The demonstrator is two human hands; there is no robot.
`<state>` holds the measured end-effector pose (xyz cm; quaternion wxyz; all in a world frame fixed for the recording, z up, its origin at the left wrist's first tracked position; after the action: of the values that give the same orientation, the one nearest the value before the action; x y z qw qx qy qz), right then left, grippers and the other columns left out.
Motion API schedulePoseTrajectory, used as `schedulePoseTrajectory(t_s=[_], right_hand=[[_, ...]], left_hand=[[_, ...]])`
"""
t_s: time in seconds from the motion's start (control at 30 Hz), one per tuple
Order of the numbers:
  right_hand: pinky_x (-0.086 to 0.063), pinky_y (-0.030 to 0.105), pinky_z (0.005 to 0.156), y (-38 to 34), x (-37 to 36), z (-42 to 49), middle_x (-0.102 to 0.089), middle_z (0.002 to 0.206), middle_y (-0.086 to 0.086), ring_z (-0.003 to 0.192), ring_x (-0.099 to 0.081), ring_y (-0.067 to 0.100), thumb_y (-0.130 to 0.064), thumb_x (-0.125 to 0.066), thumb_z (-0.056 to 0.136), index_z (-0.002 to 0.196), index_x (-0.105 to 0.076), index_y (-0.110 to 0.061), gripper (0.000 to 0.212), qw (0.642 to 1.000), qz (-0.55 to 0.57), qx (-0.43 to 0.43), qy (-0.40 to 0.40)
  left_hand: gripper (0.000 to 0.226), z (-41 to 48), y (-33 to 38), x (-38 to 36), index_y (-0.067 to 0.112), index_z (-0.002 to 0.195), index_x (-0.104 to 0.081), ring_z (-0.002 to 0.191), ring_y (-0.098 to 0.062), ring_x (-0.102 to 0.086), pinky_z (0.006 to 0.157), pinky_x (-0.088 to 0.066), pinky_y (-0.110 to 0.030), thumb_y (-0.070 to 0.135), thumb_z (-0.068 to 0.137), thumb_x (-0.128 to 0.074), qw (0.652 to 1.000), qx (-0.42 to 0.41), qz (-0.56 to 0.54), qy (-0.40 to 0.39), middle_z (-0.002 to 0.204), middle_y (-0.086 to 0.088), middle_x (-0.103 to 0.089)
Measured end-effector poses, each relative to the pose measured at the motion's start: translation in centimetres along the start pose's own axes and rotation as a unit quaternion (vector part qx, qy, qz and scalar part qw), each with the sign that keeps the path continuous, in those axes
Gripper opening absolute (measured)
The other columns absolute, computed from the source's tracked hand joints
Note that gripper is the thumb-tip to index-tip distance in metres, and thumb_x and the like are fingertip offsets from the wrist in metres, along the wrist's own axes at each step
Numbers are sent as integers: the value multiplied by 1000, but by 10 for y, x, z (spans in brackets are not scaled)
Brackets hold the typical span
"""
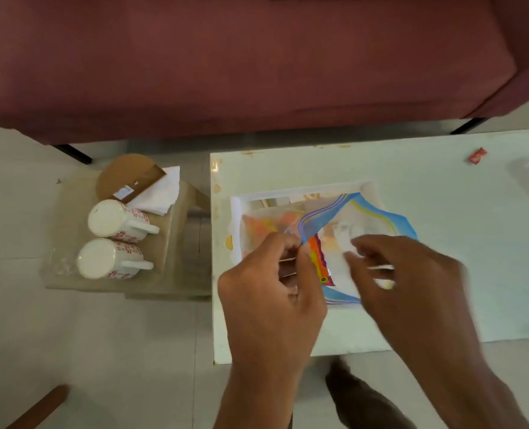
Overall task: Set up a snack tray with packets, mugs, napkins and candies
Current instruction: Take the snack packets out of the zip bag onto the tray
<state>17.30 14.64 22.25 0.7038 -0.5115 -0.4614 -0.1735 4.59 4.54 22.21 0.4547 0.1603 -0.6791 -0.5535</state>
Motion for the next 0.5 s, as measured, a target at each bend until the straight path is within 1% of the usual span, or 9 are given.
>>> schedulePoseTrajectory(t_s=[0.07,0.1,0.17,0.23,0.3,0.33,0.4,0.43,0.5], right_hand=[[-56,34,78,11,-35,6,-71,97,3,83,-68,17,-46,-68,83,109,-66,-14,42,982,-42,-104,-151],[-54,37,80,14,-49,11,-70,99,3,88,-67,21,-54,-65,81,111,-63,-14,50,967,-51,-134,-211],[-50,32,72,15,-74,17,-68,93,0,88,-65,20,-62,-55,72,98,-65,-17,53,944,-28,-154,-291],[-37,26,54,16,-92,21,-58,70,1,69,-57,19,-54,-49,67,65,-54,-17,37,937,5,-143,-319],[-30,28,53,22,-105,19,-48,67,3,68,-51,23,-34,-57,79,59,-38,-15,33,934,-7,-128,-333],[-32,29,59,29,-109,17,-50,75,6,75,-52,27,-26,-57,87,65,-41,-13,30,935,-30,-116,-335],[-40,33,68,40,-104,15,-61,93,11,88,-56,32,-23,-55,94,94,-56,-13,10,941,-72,-88,-319],[-46,36,72,43,-98,13,-65,101,12,93,-58,33,-25,-56,94,109,-58,-16,18,946,-73,-74,-308],[-54,39,78,47,-70,8,-68,106,8,95,-62,31,-29,-59,94,121,-58,-23,28,960,-23,-54,-275]], left_hand=[[9,-8,-5,1,16,86,-72,70,3,-73,54,-56,-11,22,89,-67,1000,-10,12,3,78,10,-77],[8,-12,-7,2,15,85,-72,69,2,-73,54,-55,-9,20,88,-67,1000,-11,16,7,76,10,-77],[6,-22,-12,2,15,82,-73,67,3,-73,55,-55,-8,17,86,-68,1000,-4,23,16,72,10,-75],[5,-32,-18,-1,15,81,-73,67,4,-73,55,-52,-5,16,85,-69,999,8,33,27,70,11,-74],[5,-41,-22,-5,16,81,-73,71,5,-72,55,-50,-2,15,86,-71,998,23,44,28,70,12,-72],[7,-44,-24,-8,16,81,-73,74,8,-72,55,-49,-1,15,88,-73,998,31,53,28,70,14,-71],[6,-47,-27,-13,17,82,-72,78,14,-69,54,-46,1,17,88,-75,996,49,72,37,71,18,-68],[5,-47,-29,-13,17,83,-71,81,15,-68,53,-45,2,18,87,-74,994,59,77,45,71,18,-68],[5,-48,-29,-16,18,83,-70,84,13,-67,53,-45,2,17,87,-74,991,74,88,63,72,16,-69]])
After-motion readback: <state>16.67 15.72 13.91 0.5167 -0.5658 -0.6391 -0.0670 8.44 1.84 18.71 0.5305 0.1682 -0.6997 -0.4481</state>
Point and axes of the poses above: each hand's wrist, its own z-axis towards the middle knuckle, its own x-axis out of the back of the hand, y = z × x, the point moved 5 cm from there along z, towards the middle knuckle
